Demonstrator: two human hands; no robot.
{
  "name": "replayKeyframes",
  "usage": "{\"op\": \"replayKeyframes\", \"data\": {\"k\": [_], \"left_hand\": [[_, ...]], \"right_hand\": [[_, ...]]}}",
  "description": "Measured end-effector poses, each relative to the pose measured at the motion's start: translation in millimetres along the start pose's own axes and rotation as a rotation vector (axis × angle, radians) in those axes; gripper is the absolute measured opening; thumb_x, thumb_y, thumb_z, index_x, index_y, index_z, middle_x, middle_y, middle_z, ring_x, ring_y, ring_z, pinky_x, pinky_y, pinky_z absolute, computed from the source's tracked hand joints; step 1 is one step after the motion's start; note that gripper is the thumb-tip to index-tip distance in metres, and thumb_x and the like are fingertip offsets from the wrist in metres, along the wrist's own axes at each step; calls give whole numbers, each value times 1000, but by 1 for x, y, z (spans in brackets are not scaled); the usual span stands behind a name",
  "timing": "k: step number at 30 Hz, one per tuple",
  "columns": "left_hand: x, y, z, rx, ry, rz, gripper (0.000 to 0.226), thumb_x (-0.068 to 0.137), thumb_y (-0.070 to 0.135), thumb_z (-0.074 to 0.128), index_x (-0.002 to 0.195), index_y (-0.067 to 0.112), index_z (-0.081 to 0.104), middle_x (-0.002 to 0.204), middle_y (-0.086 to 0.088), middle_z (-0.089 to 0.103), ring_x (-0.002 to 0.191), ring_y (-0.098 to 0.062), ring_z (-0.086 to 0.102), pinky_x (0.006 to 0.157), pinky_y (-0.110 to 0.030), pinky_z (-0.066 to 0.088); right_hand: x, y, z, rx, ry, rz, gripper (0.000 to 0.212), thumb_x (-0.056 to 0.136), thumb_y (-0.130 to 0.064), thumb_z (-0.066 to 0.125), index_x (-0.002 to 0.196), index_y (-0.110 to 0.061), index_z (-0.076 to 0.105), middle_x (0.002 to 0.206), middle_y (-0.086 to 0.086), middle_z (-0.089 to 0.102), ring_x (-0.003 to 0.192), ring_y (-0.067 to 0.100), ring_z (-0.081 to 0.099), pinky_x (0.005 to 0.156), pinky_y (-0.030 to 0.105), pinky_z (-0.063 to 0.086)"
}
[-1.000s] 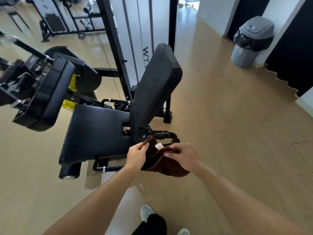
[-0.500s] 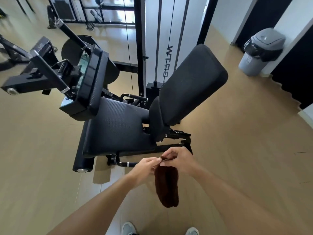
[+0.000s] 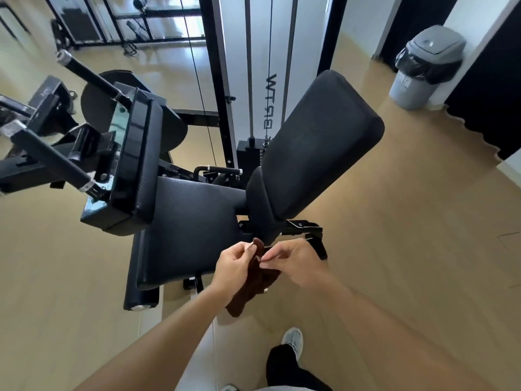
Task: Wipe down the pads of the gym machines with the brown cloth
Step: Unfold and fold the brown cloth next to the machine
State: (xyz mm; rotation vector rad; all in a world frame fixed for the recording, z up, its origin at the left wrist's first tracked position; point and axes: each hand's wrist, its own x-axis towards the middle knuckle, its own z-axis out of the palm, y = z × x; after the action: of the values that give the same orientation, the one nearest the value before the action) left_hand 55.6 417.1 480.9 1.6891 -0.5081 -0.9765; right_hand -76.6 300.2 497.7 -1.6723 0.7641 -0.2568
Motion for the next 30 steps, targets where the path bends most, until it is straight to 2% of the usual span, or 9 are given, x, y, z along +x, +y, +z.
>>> {"op": "replayKeyframes", "data": {"k": [2,5,8,14,17,21,25,28,30], "left_hand": [[16,7,0,41,-59,27,28,98,38,58,87,20,76,84,-9,75,79,-19,68,72,-37,57],[35,20,4,-22,-158,-28,25,97,35,58,97,19,76,89,-7,74,85,-20,69,81,-41,56],[50,34,8,-33,-236,-78,28,101,32,53,104,13,74,91,-7,73,88,-20,69,88,-43,56],[77,56,40,-102,-208,-151,33,103,30,49,105,9,73,84,-3,71,78,-14,67,77,-33,55],[91,60,48,-124,-195,-186,29,102,28,50,97,14,74,88,-5,68,84,-19,63,82,-37,52],[103,66,52,-128,-269,-206,32,101,28,50,106,5,71,95,-9,68,88,-22,64,83,-36,50],[113,74,49,-137,-313,-212,28,101,29,53,103,15,76,94,-6,73,84,-15,69,74,-26,51],[123,78,45,-168,-320,-217,28,100,29,56,107,11,76,99,-10,74,90,-19,70,78,-29,52],[130,79,44,-194,-313,-227,29,100,30,56,108,10,76,104,-14,74,94,-22,70,81,-32,53]], "right_hand": [[21,-7,-9,-44,-24,-30,9,77,-19,87,84,-20,83,80,3,78,74,23,72,74,37,60],[50,-14,-31,-43,13,-62,9,76,-22,88,83,-26,82,83,-8,76,77,10,72,78,32,60],[69,-18,-52,-72,-57,-62,10,76,-27,88,85,-29,82,85,-9,77,83,15,73,82,39,62],[89,-21,-94,-64,-154,-59,10,83,-24,82,93,-26,82,89,-4,79,89,18,75,87,43,61],[97,-22,-107,-82,-147,-49,10,81,-26,83,91,-27,82,87,-4,78,89,20,75,85,46,62],[107,-19,-114,-29,-98,-6,8,79,-22,85,86,-26,82,85,3,78,87,26,75,81,52,62],[116,-21,-118,-41,-102,16,24,79,-19,85,101,-25,77,92,3,74,85,21,75,78,44,64],[122,-24,-118,-16,-95,47,31,81,-18,83,111,-22,74,99,1,72,84,13,74,76,31,64],[127,-25,-117,-1,-83,71,30,81,-20,83,110,-22,76,101,1,74,90,14,74,81,33,63]]}}
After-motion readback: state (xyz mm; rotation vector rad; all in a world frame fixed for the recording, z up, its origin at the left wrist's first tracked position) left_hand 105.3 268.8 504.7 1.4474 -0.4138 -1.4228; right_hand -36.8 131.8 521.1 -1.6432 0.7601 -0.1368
